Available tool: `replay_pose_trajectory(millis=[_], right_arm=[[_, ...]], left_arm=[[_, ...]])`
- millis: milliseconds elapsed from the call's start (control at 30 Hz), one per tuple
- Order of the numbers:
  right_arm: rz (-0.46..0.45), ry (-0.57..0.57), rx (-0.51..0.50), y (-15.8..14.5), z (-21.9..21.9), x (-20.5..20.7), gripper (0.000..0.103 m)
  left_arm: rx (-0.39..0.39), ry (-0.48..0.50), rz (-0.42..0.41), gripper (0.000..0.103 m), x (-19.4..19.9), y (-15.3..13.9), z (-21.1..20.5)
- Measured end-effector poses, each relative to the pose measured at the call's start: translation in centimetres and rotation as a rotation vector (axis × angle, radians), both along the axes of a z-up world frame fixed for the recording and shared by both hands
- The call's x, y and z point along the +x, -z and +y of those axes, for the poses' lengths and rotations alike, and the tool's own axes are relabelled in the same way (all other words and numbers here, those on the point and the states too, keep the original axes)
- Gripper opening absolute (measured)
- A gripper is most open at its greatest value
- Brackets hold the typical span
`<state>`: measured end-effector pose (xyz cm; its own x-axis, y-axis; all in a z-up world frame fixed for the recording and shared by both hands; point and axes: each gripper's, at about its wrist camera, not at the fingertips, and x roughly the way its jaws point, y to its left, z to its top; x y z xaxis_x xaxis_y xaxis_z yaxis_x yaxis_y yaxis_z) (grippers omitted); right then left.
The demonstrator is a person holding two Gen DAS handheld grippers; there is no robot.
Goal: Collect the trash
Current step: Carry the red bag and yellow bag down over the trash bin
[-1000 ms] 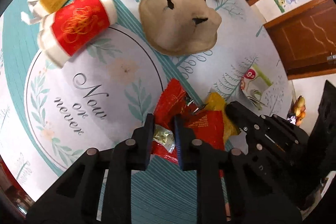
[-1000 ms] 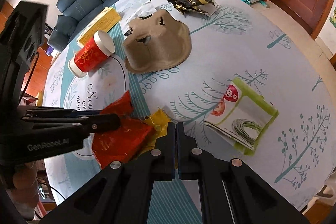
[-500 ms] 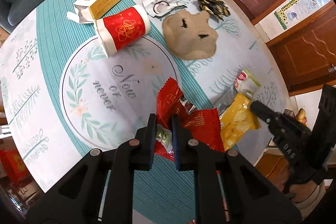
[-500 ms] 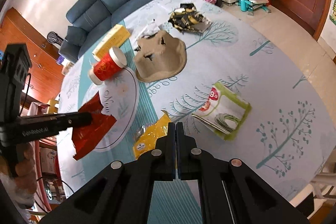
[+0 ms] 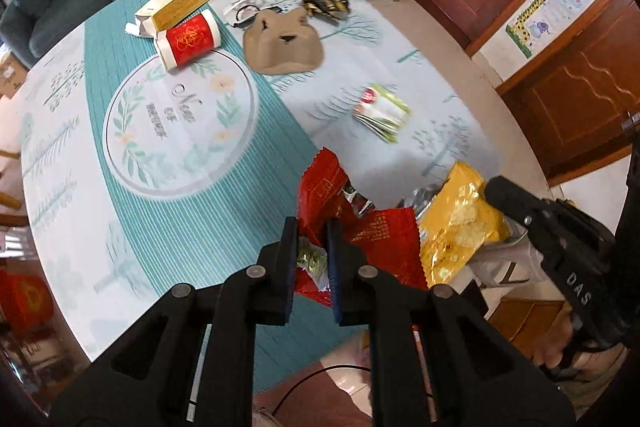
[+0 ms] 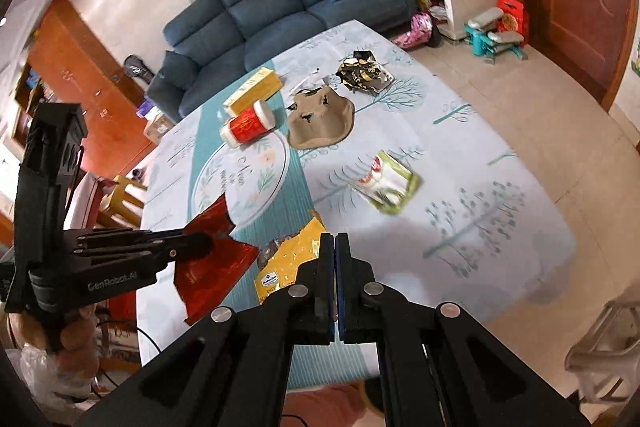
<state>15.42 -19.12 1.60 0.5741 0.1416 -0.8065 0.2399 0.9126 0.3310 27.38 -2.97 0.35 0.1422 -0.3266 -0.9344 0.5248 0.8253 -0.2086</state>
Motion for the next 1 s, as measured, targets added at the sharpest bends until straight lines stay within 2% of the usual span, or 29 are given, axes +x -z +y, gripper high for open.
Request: replay_pose_trajectory(millis=[167, 333, 467, 600, 767, 900, 1000], right_arm=[[-0.022, -0.099, -0.007, -1.2, -0.7, -6.6, 0.001], [-0.019, -0.197, -0.007, -0.5, -1.9, -13.0, 0.001], [-0.001, -0.238, -0.012, 0.9, -2.3, -16.8, 0.001], [0.025, -0.233, 0.005, 3.0, -2.8, -19.9, 0.001], [0.056, -0.196, 0.031, 6.4, -3.1, -21.6, 0.001], [0.067, -0.165, 0.004, 10.6, -2.9, -22.2, 0.001], [0.076, -0.126, -0.021, 15.0, -2.6, -22.8, 0.001]], left_arm=[[0.004, -0.091, -0.041, 0.011, -6.8, -1.5, -0.6], [0.038, -0.191, -0.042, 0.011, -13.8, -1.1, -0.9], [0.082, -0.224, -0.027, 0.011, -18.2, 0.1, -1.4], [0.142, -0.212, -0.031, 0.011, -21.6, 1.5, -2.0], [0.203, -0.166, -0.038, 0.011, -24.3, 4.8, -2.8], [0.215, -0.113, -0.066, 0.011, -26.0, 9.0, -3.6], [0.209, -0.073, -0.096, 0.011, -27.0, 13.2, -4.3]])
